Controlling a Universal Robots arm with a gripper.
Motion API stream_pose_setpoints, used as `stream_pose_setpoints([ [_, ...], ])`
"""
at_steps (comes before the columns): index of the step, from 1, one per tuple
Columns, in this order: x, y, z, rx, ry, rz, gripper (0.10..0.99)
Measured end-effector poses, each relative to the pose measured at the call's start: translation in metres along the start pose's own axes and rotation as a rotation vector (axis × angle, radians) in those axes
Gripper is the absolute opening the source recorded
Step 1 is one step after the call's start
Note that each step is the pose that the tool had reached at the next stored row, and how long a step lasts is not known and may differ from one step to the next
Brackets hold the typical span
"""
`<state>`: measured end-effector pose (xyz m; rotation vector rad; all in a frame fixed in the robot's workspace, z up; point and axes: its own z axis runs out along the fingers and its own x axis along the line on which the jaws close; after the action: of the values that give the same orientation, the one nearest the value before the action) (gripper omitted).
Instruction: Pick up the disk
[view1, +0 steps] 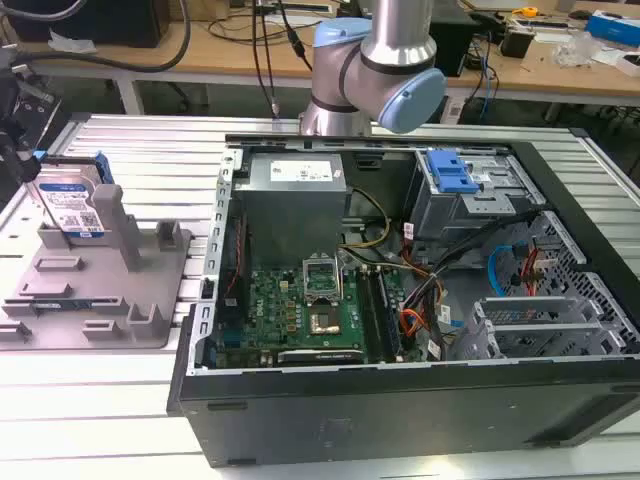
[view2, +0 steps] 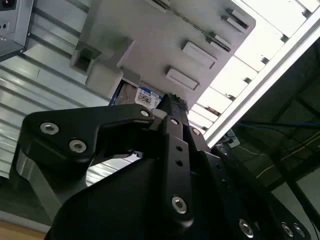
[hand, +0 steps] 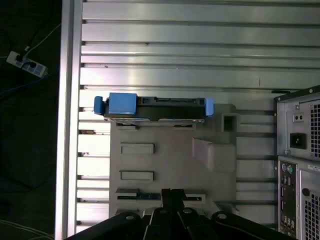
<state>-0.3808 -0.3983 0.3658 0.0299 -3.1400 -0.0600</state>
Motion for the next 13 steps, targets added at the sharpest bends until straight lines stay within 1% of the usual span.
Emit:
stream_pose_setpoints([
  [13,0.0,0.0,0.0,0.0,0.0,0.0,0.106],
])
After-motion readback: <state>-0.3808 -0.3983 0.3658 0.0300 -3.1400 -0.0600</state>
